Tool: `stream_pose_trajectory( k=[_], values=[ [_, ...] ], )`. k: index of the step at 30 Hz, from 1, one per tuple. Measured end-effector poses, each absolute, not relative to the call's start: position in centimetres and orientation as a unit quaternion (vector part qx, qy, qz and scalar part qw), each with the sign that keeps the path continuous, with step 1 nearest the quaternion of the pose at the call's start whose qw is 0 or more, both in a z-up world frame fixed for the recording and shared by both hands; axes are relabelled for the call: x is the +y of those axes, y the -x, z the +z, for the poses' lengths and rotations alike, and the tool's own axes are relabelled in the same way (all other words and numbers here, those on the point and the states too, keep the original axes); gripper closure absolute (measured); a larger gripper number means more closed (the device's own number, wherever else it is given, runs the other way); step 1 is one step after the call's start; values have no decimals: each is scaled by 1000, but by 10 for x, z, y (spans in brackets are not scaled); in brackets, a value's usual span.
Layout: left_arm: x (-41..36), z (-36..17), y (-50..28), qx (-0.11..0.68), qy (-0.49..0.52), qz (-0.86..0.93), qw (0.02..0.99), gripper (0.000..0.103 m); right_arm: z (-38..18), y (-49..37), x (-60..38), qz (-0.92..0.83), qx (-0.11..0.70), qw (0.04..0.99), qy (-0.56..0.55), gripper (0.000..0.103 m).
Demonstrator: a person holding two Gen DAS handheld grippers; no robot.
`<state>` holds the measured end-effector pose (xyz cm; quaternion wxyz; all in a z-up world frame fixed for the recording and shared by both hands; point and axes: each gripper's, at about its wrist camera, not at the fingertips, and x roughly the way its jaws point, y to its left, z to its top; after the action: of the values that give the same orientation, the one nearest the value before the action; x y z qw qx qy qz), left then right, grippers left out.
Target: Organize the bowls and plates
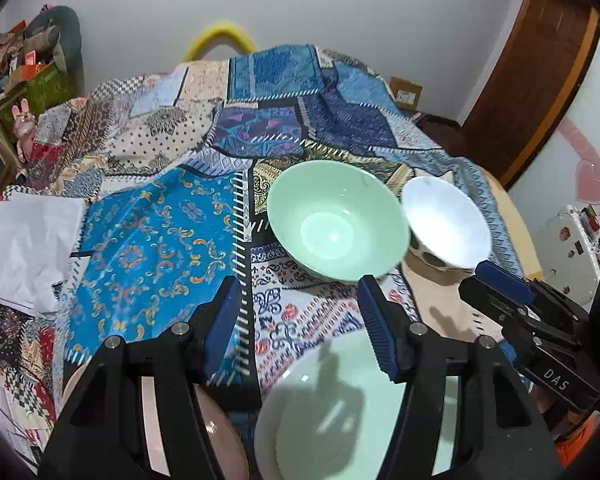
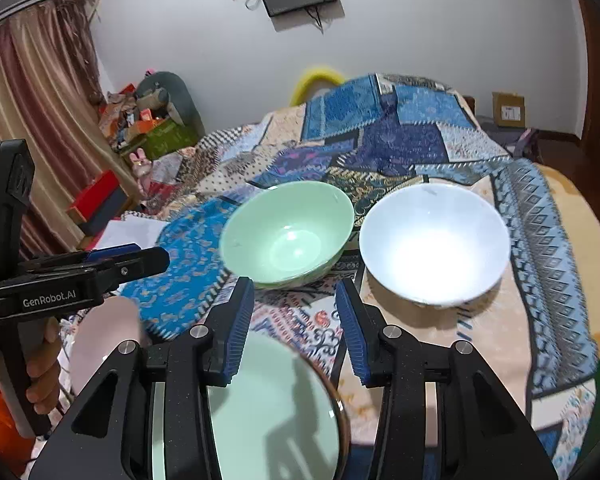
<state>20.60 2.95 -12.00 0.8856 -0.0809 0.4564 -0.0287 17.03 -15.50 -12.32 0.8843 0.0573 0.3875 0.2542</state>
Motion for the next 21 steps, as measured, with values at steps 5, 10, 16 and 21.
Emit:
stream_pose_trajectory(
  k=[5, 10, 16, 21],
  values=[
    [34, -144, -234, 472, 71, -25, 878, 43, -140, -195, -148, 257, 407, 875, -62, 64],
    [37, -159, -252, 482, 76, -29, 873, 49, -156, -210, -140, 261, 422, 866, -64, 69],
    [34, -173, -268, 492, 67, -35, 868, 59, -162, -217, -133, 262, 430, 862, -64, 70],
    [27, -184, -278, 504, 65, -48, 860, 72, -164, -224, -132, 262, 440, 857, -65, 70]
  ],
)
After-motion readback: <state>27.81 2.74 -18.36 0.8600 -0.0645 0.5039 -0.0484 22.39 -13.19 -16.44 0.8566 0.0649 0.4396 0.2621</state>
